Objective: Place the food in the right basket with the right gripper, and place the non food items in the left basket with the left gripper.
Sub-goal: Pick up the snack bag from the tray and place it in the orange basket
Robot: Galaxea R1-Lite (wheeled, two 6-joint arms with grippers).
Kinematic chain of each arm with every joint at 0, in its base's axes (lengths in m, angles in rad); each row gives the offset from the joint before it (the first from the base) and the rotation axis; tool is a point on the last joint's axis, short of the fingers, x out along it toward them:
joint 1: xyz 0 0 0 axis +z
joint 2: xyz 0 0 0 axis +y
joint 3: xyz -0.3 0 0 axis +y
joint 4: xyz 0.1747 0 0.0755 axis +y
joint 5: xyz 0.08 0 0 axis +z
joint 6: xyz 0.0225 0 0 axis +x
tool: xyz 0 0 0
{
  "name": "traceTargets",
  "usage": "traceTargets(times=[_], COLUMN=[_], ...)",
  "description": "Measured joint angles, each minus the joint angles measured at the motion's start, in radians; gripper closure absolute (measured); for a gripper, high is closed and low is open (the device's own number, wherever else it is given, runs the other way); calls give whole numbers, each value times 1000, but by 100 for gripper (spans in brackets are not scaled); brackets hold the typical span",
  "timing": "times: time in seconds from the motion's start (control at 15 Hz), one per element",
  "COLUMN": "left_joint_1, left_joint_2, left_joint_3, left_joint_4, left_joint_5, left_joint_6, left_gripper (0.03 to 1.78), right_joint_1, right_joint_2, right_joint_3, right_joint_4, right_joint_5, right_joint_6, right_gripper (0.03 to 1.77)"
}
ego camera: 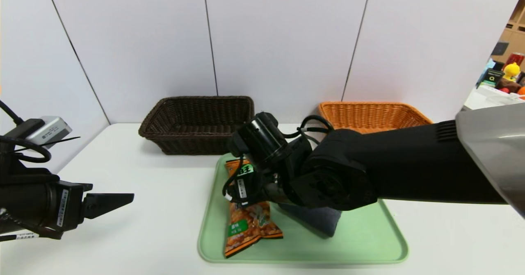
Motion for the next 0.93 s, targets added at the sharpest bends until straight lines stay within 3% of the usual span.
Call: traceTargets(times=[0.93], left_joint_1=[1], left_joint_2=[-21], left_joint_3=[2], left_joint_4=[-1], left_joint_5=[3], left_joint_6=[0], left_gripper=[12], right_joint_1=[9], right_joint_2=[76], right_joint_3=[-51], right_joint_4=[16], right_joint_5=[-3], right_joint_6=[41], right_gripper=[9])
